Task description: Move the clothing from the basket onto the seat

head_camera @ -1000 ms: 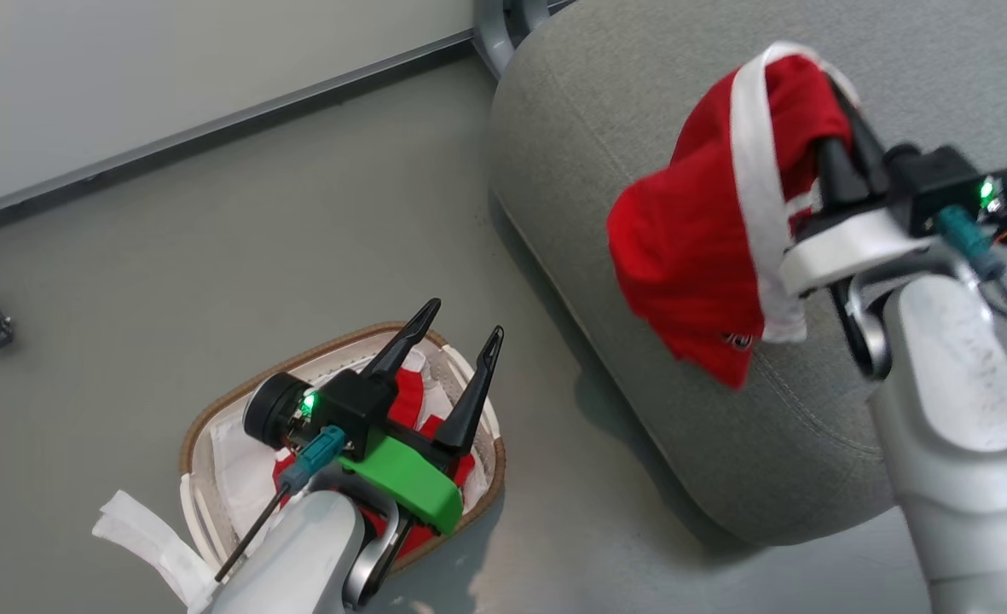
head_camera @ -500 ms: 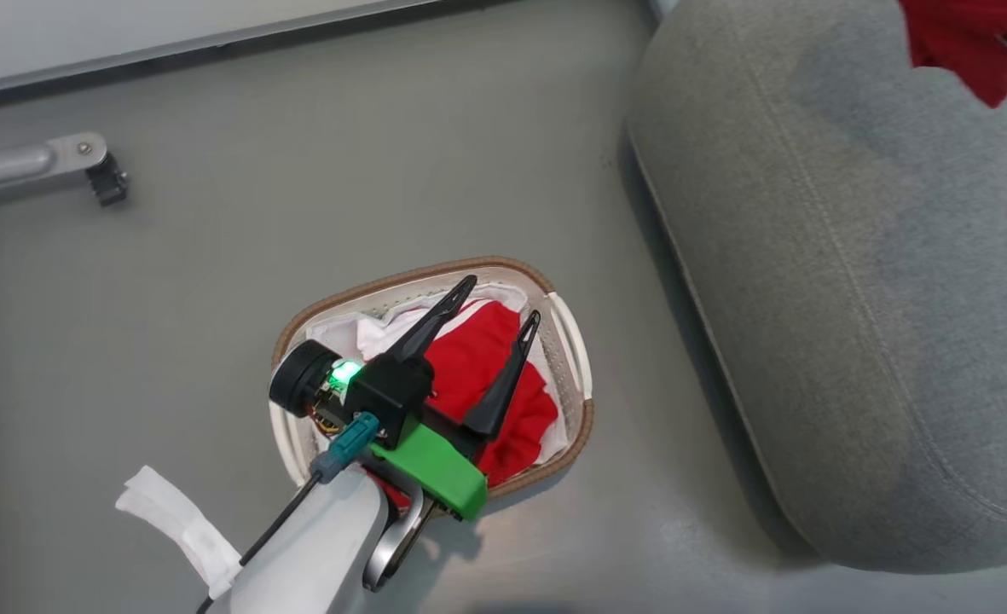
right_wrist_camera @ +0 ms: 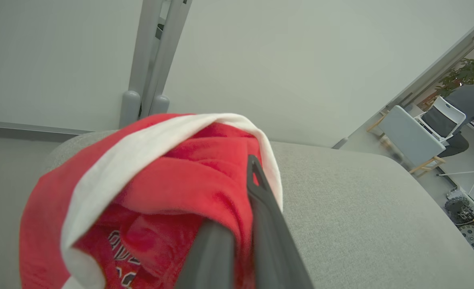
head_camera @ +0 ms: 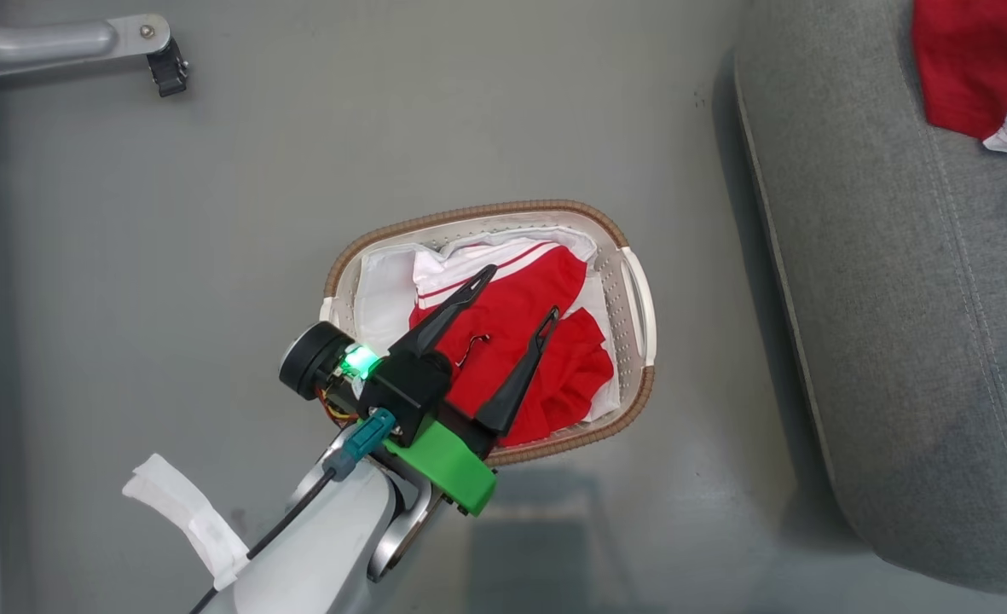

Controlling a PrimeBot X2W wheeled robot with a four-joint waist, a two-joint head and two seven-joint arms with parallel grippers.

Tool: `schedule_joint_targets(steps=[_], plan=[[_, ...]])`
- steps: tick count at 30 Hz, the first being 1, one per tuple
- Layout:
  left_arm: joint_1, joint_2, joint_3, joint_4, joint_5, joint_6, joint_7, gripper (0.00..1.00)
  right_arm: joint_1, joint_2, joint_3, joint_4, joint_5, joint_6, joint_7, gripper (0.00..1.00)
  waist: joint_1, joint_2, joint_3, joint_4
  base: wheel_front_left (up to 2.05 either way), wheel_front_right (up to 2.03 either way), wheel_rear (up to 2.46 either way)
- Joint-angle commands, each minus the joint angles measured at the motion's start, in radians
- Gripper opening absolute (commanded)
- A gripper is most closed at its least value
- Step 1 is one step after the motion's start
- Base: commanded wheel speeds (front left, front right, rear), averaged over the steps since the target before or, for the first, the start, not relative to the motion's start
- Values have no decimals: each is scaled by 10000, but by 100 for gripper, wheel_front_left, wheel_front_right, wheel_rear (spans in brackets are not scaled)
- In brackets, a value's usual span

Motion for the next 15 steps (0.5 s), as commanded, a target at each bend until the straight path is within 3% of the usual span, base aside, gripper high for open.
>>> schedule_joint_targets(steps=[1,5,7,8,9,10,11,15], plan=[[-189,97,-16,-36,77,-18,2,100,267,103,-228,222,-116,-14,-68,0,-1,0,199,27,0,0,0],[-209,207,-68,-131,82,20,17,100,570,371,-686,851,-316,-14,-289,0,-1,0,226,-192,0,0,0],[-168,276,-59,-173,53,62,57,100,686,609,-726,1127,-380,-14,-411,11,-1,0,202,-356,0,0,0],[-139,306,-65,-195,36,71,52,100,734,716,-692,1235,-421,-14,-485,28,-1,0,184,-450,0,0,0],[-104,340,-60,-206,23,82,79,100,751,787,-680,1290,-418,-14,-516,40,-1,0,162,-536,0,0,0],[-64,370,-63,-215,-2,89,115,100,790,834,-671,1342,-434,-14,-572,90,-1,0,138,-625,0,0,0],[-34,400,-59,-225,-18,93,133,100,821,898,-649,1383,-434,-14,-606,100,-1,0,113,-704,0,0,0],[56,511,-19,-279,-87,177,164,100,973,1212,-387,1496,-222,-14,-694,100,-1,0,-5,-1021,0,0,0]])
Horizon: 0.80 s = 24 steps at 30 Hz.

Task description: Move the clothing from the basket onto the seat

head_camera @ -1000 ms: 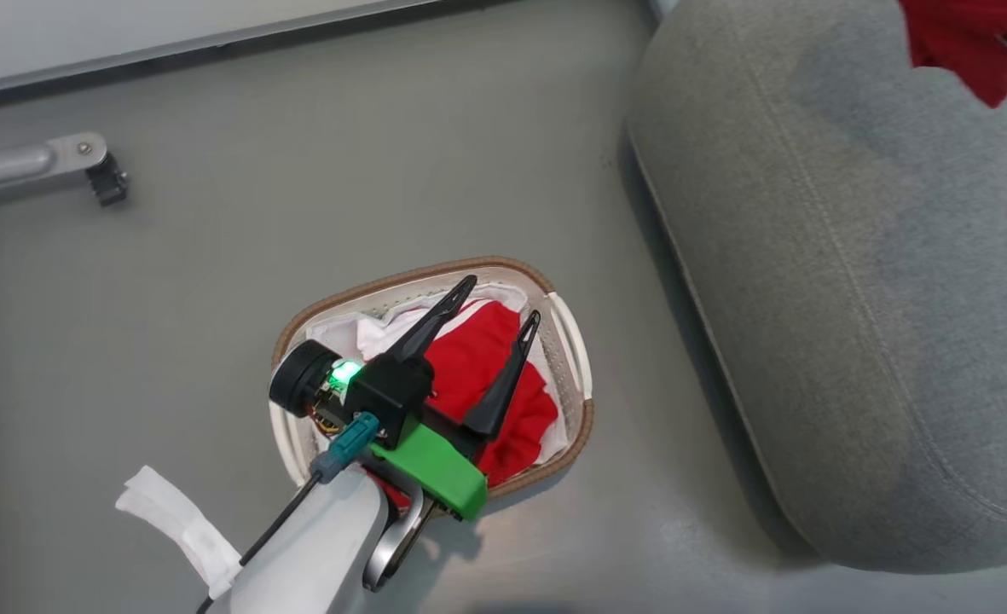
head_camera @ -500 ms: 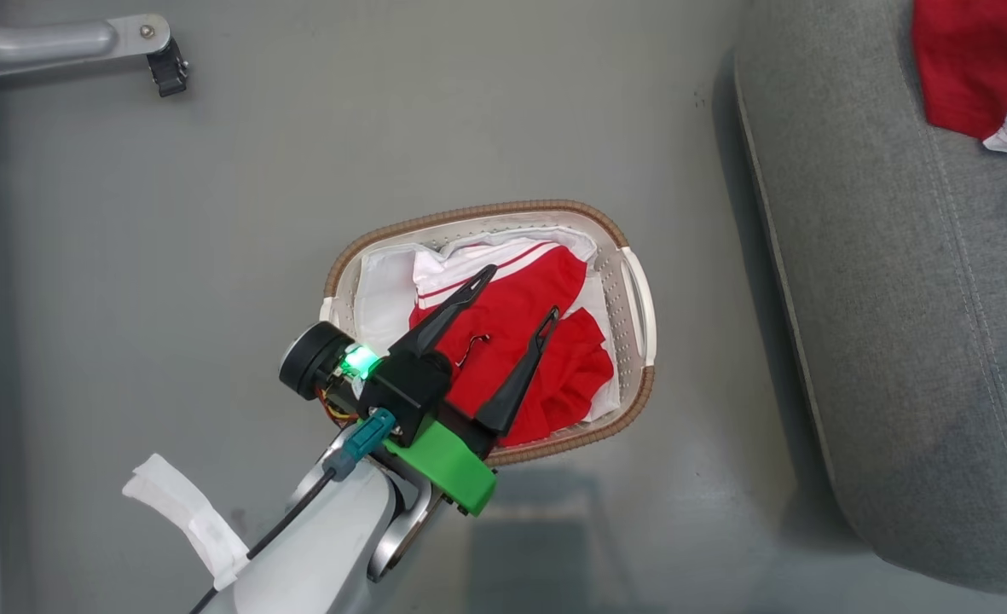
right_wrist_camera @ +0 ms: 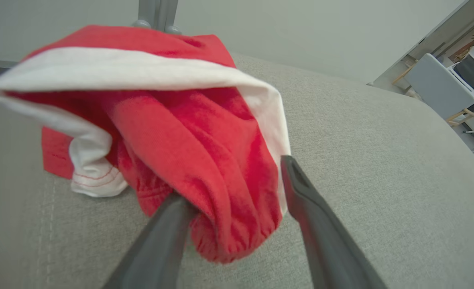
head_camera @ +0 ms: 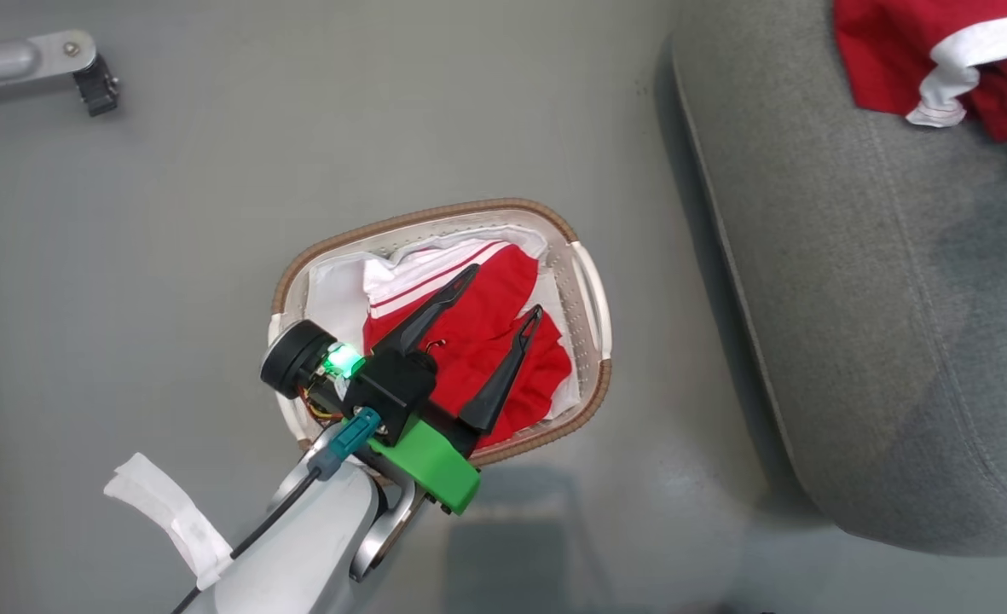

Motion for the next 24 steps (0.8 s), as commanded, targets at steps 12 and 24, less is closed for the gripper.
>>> schedule_joint_targets(steps=[12,24], plan=[[361,214,367,-52,-351,347,-75,100,1980,708,1108,-1724,1567,-14,-56,100,-1,0,-922,-817,0,0,0],[1069,-115,1293,235,-896,602,-178,100,2399,784,2432,-2720,2232,-14,-58,100,-1,0,-2520,-169,0,0,0]])
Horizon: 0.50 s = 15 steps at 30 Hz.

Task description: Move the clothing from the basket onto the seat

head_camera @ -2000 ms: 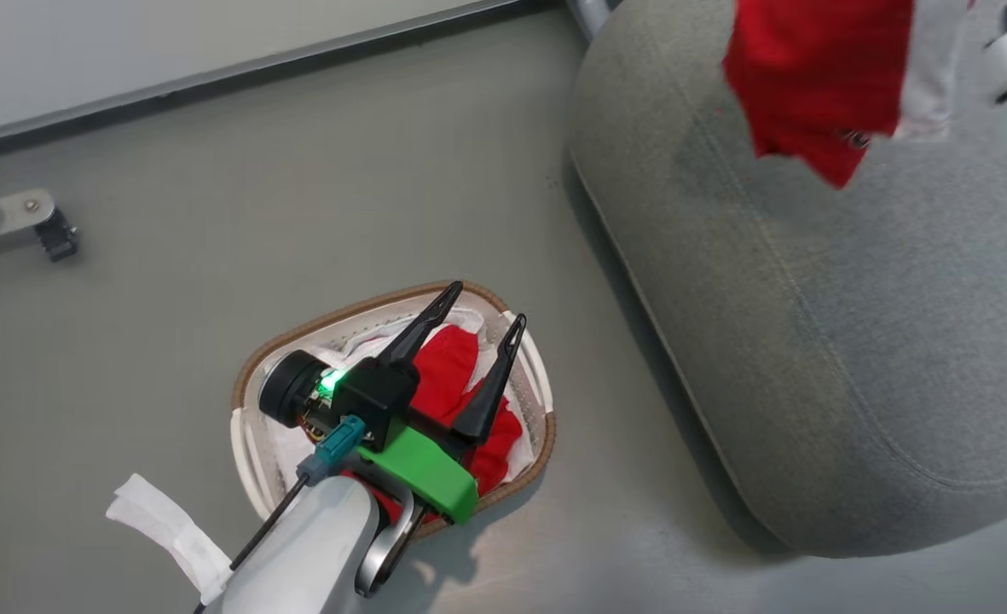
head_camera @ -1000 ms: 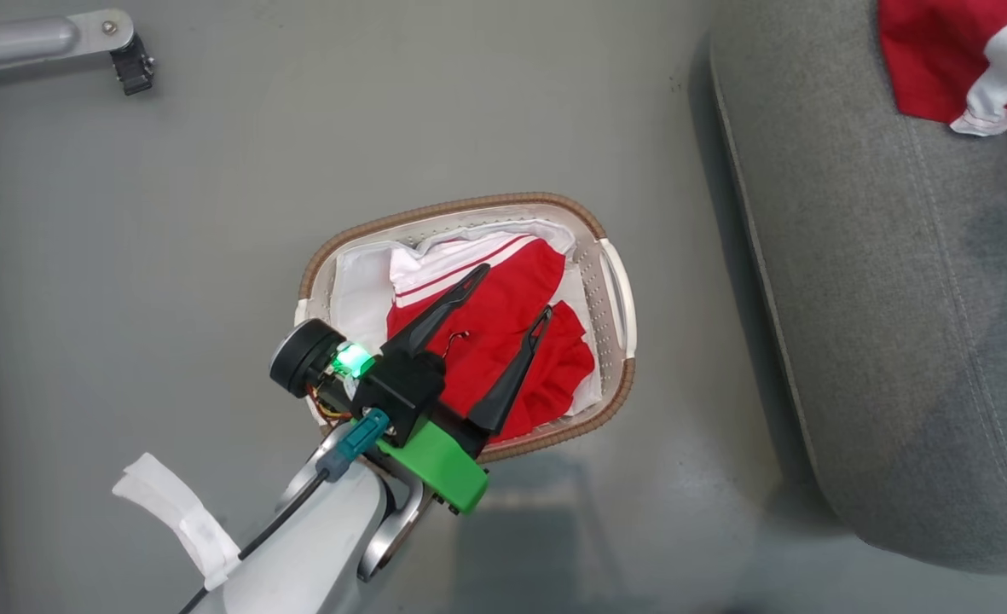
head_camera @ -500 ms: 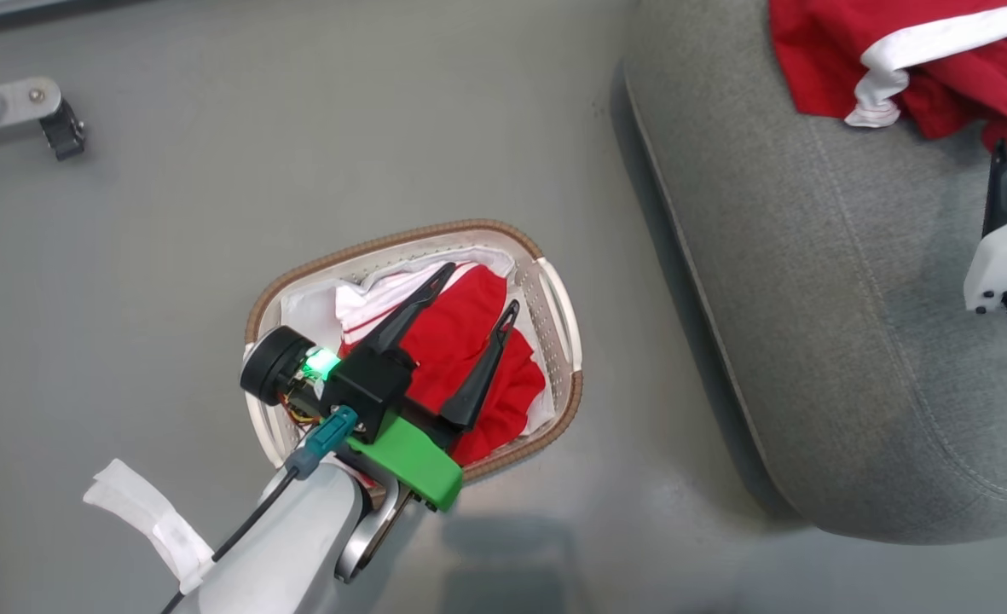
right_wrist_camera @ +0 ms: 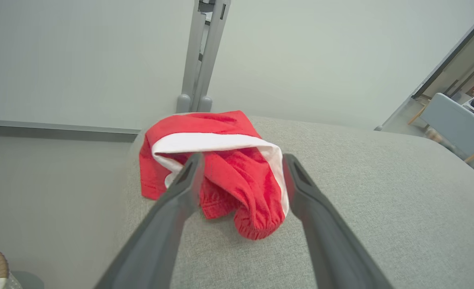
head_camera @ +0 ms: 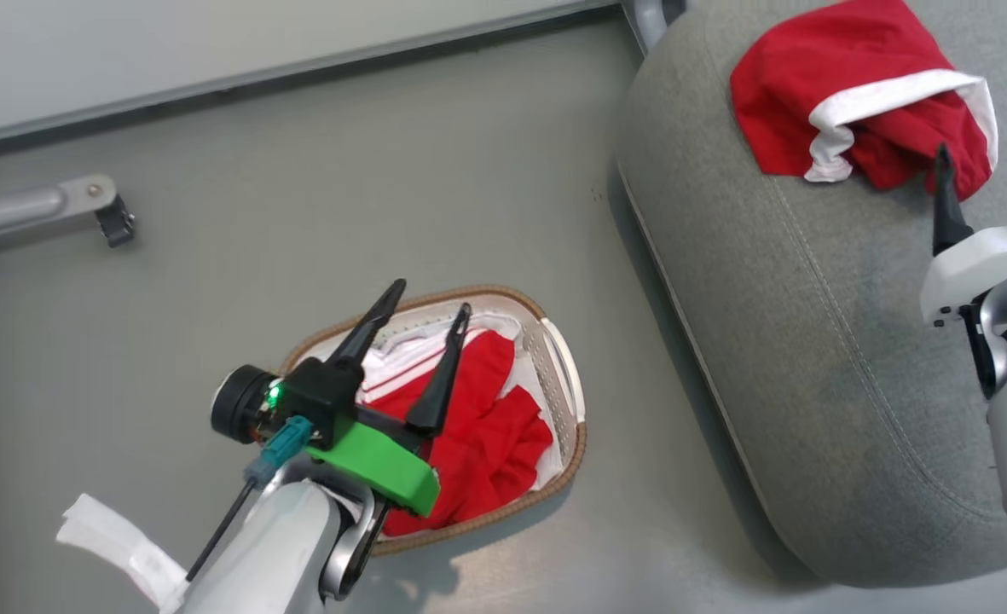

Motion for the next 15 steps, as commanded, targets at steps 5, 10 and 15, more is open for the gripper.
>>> schedule_joint_targets(steps=[5,10,15], plan=[[817,-114,1000,-203,-64,273,-24,100,270,318,599,-419,365,-14,-47,100,-1,-1,-1064,813,0,0,0],[1713,-333,2092,-329,4,494,-23,100,661,786,1044,-816,782,-14,-48,100,-1,-1,-1472,1203,0,0,0],[2530,-649,3109,-484,175,648,-26,100,1520,1439,1112,-1589,1108,-14,-46,100,-1,-1,-1694,1580,0,0,0]])
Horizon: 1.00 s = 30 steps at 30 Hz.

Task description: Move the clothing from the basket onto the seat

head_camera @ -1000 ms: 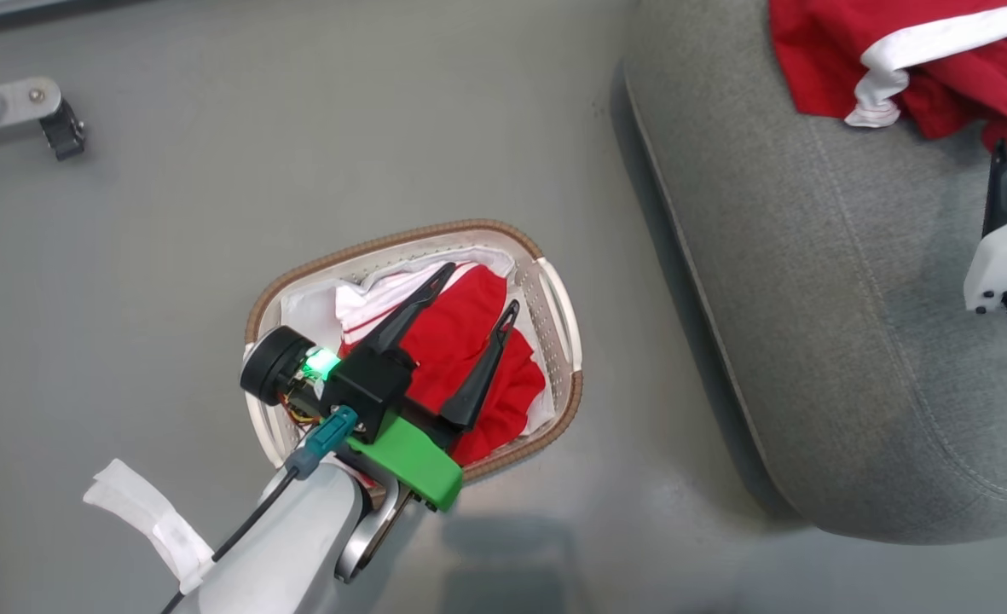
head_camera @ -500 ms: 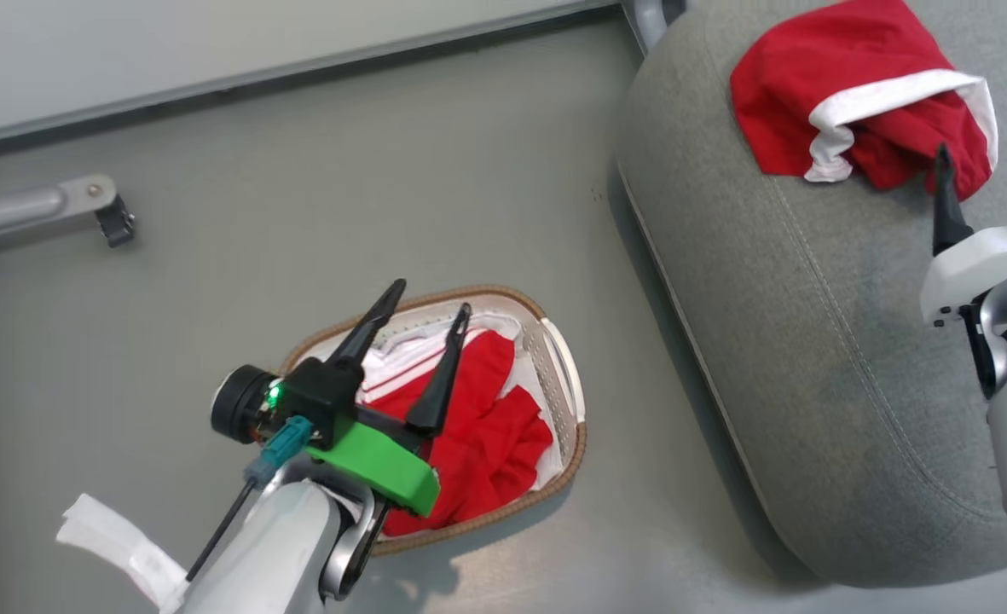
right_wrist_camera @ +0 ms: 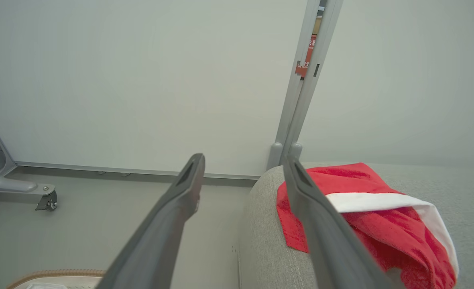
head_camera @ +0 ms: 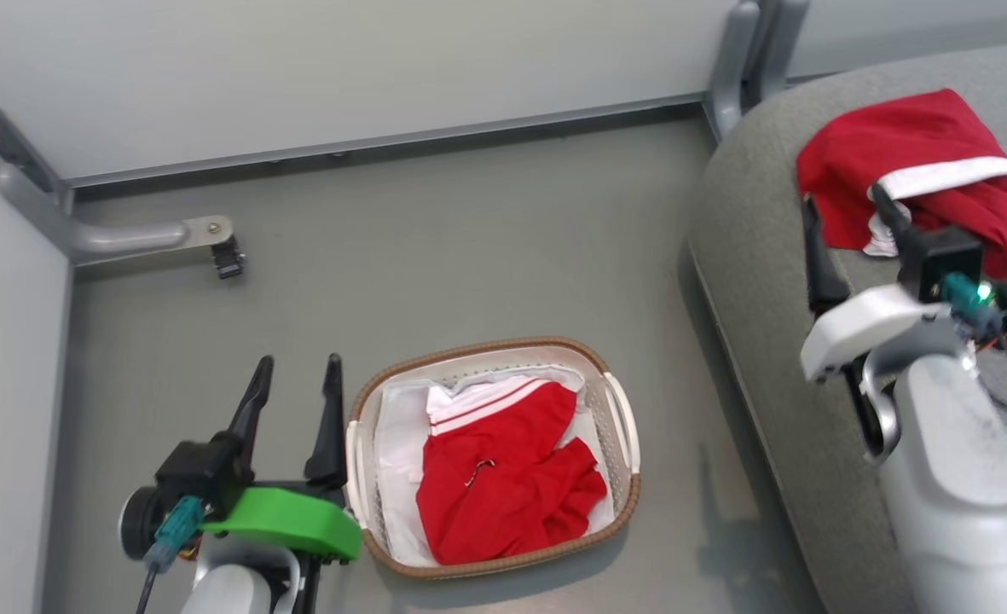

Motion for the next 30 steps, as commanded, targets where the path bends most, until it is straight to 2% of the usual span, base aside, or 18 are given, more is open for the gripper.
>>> schedule_joint_targets(steps=[1,10,15,20,30], plan=[[318,-86,268,-55,137,63,-3,100,498,85,-31,-287,101,-14,-46,100,0,0,-347,454,0,0,0],[1475,-483,1396,-315,601,-214,-4,100,2818,601,489,-1935,-55,-14,-37,100,0,0,-712,787,0,0,0],[1973,-595,1760,-359,717,-447,-4,100,3778,618,770,-2564,674,-14,-37,100,0,0,-1050,859,0,0,0],[2239,-692,2005,-390,837,-556,-4,100,4106,609,1203,-2675,1008,-14,-37,100,0,0,-1258,774,0,0,0],[2221,-783,2062,-249,999,-722,-5,100,4207,616,1277,-2459,1260,-14,-37,100,0,0,-1388,704,0,0,0]])
